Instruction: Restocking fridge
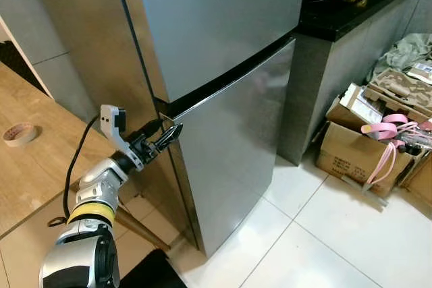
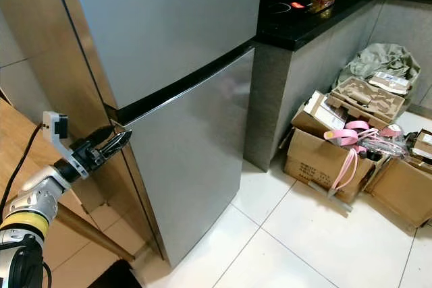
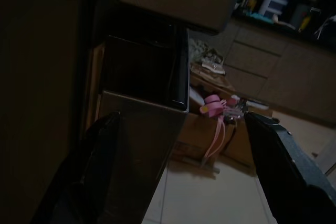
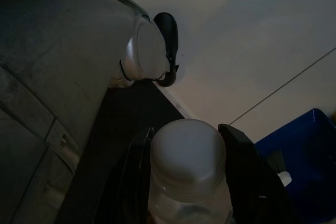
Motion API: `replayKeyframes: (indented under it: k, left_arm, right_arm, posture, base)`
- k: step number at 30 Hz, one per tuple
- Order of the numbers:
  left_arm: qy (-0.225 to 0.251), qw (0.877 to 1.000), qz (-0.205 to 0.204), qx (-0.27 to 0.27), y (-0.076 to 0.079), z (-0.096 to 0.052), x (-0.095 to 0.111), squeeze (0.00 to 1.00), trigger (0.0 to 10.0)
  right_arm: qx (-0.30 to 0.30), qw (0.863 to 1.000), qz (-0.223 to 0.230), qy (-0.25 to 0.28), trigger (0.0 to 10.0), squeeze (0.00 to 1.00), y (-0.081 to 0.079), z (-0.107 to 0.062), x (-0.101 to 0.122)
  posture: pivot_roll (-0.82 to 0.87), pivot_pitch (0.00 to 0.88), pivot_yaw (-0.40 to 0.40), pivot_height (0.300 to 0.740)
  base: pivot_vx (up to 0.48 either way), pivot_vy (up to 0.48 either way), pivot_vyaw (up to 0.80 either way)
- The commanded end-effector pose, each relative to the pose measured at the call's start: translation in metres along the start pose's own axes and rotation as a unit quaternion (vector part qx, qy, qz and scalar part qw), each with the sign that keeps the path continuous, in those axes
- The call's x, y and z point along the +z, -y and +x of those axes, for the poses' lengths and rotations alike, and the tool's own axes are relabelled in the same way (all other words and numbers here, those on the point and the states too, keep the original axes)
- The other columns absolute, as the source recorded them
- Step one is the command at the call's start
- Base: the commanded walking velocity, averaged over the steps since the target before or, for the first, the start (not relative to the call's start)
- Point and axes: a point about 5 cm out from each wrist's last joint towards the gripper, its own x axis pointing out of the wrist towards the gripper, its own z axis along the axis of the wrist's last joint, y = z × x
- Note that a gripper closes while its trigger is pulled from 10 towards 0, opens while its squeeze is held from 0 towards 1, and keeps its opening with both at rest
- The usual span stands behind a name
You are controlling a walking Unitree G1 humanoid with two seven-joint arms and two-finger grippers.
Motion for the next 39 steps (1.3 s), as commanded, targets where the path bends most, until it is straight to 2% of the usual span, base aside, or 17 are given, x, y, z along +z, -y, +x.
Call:
replayKeyframes:
  k: [1, 6, 7, 14, 21, 26, 29, 36, 39]
  left_arm:
    - [-0.021, 0.999, 0.002, -0.026, 0.008, 0.012, -0.005, 0.00, 10.0]
    - [-0.040, 0.998, -0.002, -0.047, 0.013, 0.017, -0.011, 0.00, 10.0]
    - [-0.048, 0.995, -0.010, -0.081, 0.020, 0.022, -0.015, 0.00, 10.0]
    - [-0.055, 0.985, -0.024, -0.160, 0.038, 0.033, -0.020, 0.00, 10.0]
    - [-0.066, 0.982, -0.013, -0.175, 0.043, 0.036, -0.025, 0.00, 10.0]
    - [-0.050, 0.993, 0.021, -0.103, 0.033, 0.039, -0.017, 0.00, 10.0]
    - [-0.044, 0.995, 0.026, -0.082, 0.029, 0.037, -0.015, 0.00, 10.0]
    - [-0.018, 0.998, 0.061, -0.003, 0.013, 0.024, -0.004, 0.00, 10.0]
    - [0.012, 0.998, 0.063, 0.016, 0.007, 0.016, 0.004, 0.00, 10.0]
  right_arm:
    - [0.003, 1.000, 0.004, 0.005, 10.0, 0.00, -0.001, 0.000, 0.001]
    - [0.001, 1.000, 0.005, 0.005, 10.0, 0.00, 0.000, 0.000, 0.000]
    - [0.000, 1.000, 0.007, 0.005, 10.0, 0.00, 0.002, -0.001, -0.001]
    - [-0.003, 1.000, 0.010, 0.004, 10.0, 0.00, 0.003, -0.001, -0.003]
    - [-0.004, 1.000, 0.010, 0.005, 10.0, 0.00, 0.004, -0.001, -0.002]
    - [-0.005, 1.000, 0.008, 0.009, 10.0, 0.00, 0.005, -0.001, 0.001]
    - [-0.005, 1.000, 0.008, 0.009, 10.0, 0.00, 0.005, -0.001, 0.001]
    - [-0.005, 1.000, 0.009, 0.008, 10.0, 0.00, 0.005, -0.001, 0.001]
    - [-0.004, 1.000, 0.009, 0.008, 10.0, 0.00, 0.004, -0.001, 0.002]
  posture:
    - [-0.11, 0.000, 0.071, 0.740]
    - [-0.11, 0.000, 0.072, 0.740]
    - [-0.12, 0.000, 0.075, 0.740]
    - [-0.13, 0.000, 0.076, 0.740]
    - [-0.13, 0.000, 0.077, 0.740]
    - [-0.13, 0.000, 0.075, 0.740]
    - [-0.13, 0.000, 0.077, 0.740]
    - [-0.12, 0.000, 0.078, 0.740]
    - [-0.12, 0.000, 0.075, 0.740]
  base:
    - [0.000, 0.000, 0.00]
    - [0.000, 0.000, 0.00]
    - [0.000, 0.000, 0.00]
    - [0.000, 0.000, 0.00]
    - [0.000, 0.000, 0.00]
    - [0.000, 0.000, 0.00]
    - [0.000, 0.000, 0.00]
    - [0.000, 0.000, 0.00]
    - [0.000, 0.000, 0.00]
